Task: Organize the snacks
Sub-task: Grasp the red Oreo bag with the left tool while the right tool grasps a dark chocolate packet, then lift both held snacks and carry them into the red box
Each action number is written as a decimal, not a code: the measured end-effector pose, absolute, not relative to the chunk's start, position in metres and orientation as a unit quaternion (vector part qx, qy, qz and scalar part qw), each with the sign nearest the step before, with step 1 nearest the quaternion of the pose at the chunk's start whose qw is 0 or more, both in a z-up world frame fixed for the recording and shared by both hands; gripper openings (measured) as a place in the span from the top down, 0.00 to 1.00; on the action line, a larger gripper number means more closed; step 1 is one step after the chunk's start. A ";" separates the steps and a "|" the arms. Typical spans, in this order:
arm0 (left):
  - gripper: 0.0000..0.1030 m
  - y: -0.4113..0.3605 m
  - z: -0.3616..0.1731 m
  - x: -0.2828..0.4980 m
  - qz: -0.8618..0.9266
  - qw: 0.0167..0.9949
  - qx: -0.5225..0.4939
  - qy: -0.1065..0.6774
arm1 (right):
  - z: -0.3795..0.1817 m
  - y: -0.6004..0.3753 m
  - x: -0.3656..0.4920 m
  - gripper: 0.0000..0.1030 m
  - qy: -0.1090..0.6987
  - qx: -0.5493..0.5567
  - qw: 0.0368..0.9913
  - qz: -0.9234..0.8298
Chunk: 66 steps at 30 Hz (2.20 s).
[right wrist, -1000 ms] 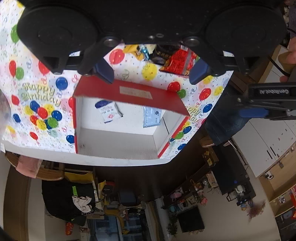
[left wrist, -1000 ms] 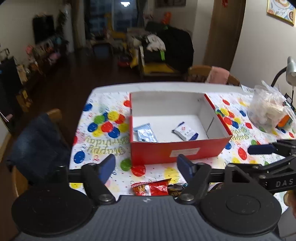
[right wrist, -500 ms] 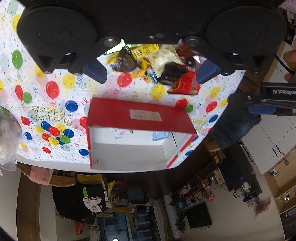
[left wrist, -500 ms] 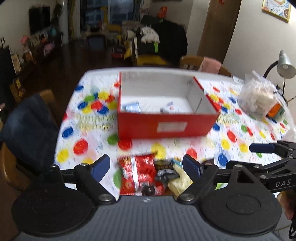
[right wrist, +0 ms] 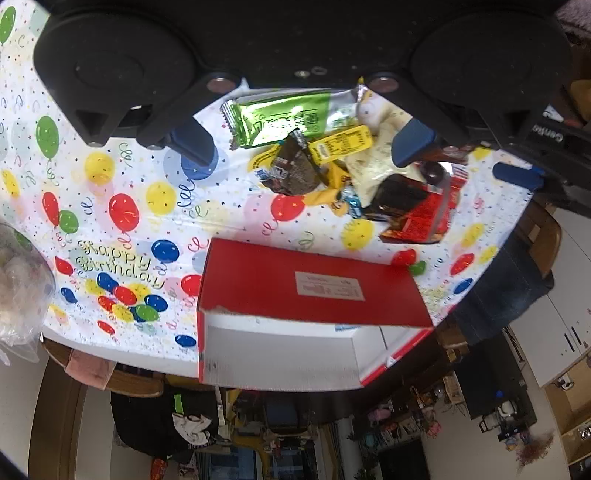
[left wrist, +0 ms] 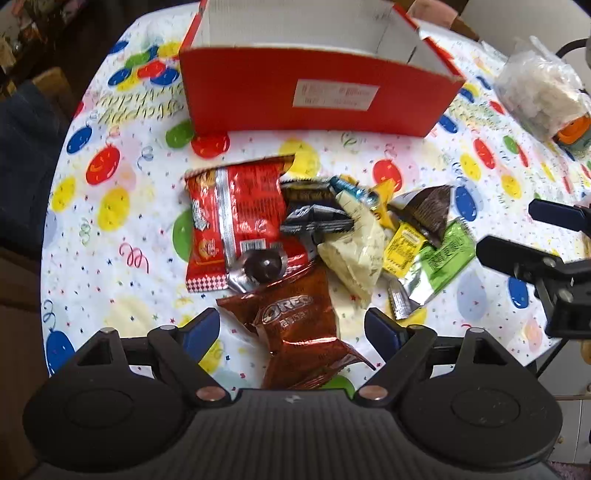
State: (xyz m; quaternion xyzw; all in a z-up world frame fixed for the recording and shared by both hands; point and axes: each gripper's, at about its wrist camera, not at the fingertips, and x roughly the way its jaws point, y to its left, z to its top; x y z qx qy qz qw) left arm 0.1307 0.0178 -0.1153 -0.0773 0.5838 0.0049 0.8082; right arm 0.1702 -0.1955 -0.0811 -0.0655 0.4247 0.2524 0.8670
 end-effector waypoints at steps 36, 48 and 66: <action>0.39 0.025 -0.154 0.139 0.017 0.781 -0.124 0.612 | -0.141 -0.159 0.219 0.63 0.481 -0.081 0.840 0.238; 0.44 0.037 -0.151 0.134 0.009 0.778 -0.151 0.610 | -0.138 -0.163 0.212 0.70 0.476 -0.069 0.848 0.222; 0.44 0.051 -0.110 0.112 -0.015 0.810 -0.158 0.565 | -0.104 -0.179 0.181 0.71 0.449 -0.029 0.868 0.211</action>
